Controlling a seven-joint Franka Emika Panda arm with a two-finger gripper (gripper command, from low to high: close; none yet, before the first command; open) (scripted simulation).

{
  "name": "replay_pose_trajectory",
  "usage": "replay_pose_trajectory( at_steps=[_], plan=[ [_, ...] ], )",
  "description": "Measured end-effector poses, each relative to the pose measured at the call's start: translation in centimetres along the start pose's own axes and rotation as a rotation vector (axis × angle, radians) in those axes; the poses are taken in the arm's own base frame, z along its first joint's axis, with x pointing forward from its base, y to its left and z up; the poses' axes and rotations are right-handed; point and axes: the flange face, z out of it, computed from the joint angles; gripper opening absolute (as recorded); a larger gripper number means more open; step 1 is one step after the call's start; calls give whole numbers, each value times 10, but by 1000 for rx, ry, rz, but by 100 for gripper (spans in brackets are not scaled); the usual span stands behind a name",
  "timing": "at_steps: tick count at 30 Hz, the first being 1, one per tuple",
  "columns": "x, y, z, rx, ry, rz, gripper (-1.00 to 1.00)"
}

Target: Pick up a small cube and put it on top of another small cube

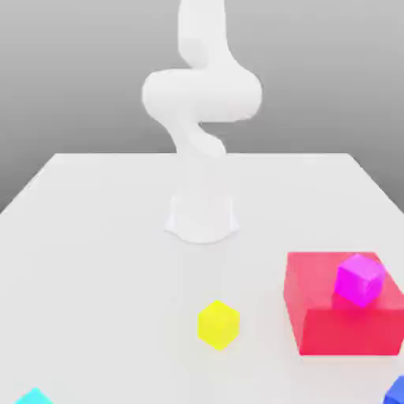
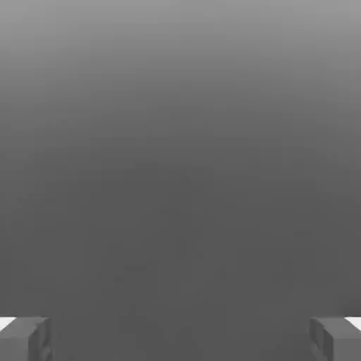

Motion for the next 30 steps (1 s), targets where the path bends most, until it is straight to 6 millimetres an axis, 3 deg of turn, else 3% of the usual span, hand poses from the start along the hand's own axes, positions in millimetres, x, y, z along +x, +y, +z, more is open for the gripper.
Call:
replay_pose_trajectory(
  at_steps=[7,14,21,30],
  plan=[
    [-29,-38,113,-63,-164,-134,0],
    [-88,-63,223,-127,-317,-273,0],
    [-179,-73,323,-189,-468,-432,0],
    [-309,-43,436,-285,-642,-621,0]
  ],
)
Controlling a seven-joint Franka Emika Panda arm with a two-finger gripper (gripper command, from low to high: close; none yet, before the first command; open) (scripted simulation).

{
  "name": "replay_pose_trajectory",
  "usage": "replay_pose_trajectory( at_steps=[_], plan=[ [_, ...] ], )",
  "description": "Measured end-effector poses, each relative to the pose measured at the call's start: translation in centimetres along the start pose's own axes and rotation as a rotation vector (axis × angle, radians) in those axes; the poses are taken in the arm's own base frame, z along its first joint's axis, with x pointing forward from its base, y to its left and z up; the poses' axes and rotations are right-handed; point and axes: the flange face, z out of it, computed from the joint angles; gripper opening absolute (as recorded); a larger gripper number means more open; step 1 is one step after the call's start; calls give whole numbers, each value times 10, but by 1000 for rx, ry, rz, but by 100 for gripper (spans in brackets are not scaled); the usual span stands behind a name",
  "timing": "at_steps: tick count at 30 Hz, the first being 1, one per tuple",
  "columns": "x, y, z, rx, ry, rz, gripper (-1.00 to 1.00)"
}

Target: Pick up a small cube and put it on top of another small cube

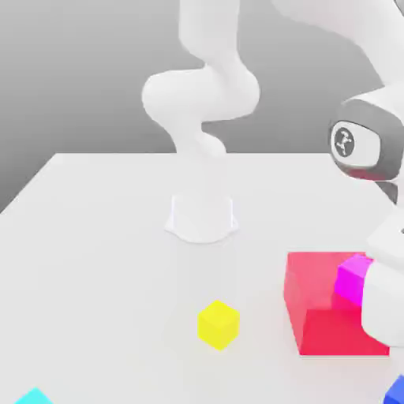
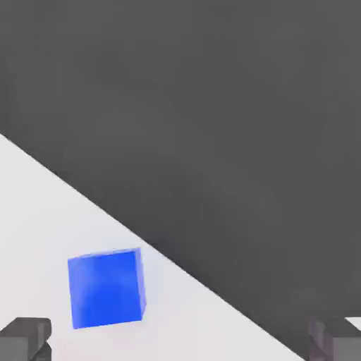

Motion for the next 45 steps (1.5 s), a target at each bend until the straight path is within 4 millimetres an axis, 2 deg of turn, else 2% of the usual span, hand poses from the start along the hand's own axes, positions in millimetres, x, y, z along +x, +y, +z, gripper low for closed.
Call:
replay_pose_trajectory(
  at_steps=[2,6,7,13,15,18,22,26,31,34,39,45],
  plan=[
    [-11,-11,36,-21,-35,-39,0],
    [-18,-14,101,-30,-49,-55,0],
    [-19,-13,109,-30,-50,-56,-100],
    [-20,-13,113,-30,-50,-56,-100],
    [-18,-14,96,-30,-51,-57,-100],
    [-17,-12,55,-33,-49,-57,-100],
    [-19,42,24,-78,-18,-57,-100],
    [-30,103,0,-111,0,-50,-100],
    [-59,179,-19,-118,-2,-24,-100],
    [-84,216,-24,-101,-15,-12,-100],
    [-135,248,-20,-42,-46,-33,-100],
    [-142,251,19,-25,-50,-39,-100]
  ],
)
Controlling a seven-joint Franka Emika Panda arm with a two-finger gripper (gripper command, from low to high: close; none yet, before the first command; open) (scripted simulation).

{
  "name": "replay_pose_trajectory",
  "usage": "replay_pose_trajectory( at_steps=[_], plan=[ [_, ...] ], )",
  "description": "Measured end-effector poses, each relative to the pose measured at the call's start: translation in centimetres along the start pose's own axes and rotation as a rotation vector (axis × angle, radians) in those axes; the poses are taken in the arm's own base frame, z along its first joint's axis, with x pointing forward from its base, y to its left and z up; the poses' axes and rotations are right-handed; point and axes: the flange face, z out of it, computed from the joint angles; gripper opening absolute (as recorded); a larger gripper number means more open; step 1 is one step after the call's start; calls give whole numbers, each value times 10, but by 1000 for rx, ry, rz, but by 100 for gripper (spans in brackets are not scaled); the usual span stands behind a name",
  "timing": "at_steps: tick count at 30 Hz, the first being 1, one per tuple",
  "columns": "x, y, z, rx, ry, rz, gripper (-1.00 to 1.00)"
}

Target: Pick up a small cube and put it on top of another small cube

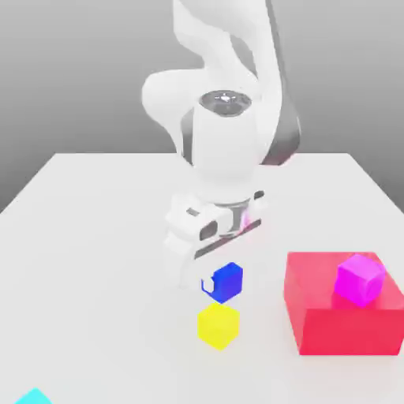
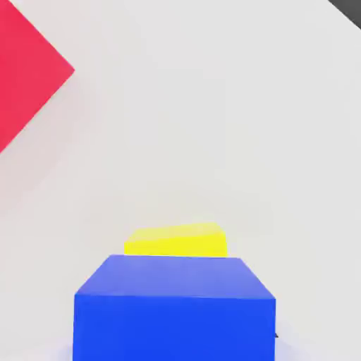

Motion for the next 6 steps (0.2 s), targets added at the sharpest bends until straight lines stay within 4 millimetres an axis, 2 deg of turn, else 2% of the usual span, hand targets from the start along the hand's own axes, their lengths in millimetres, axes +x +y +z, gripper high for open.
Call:
replay_pose_trajectory(
  at_steps=[2,3,6],
  plan=[
    [-1,1,16,-3,0,2,-100],
    [-2,2,23,-5,-1,3,100],
    [-2,2,23,-5,-1,3,100]
  ],
)
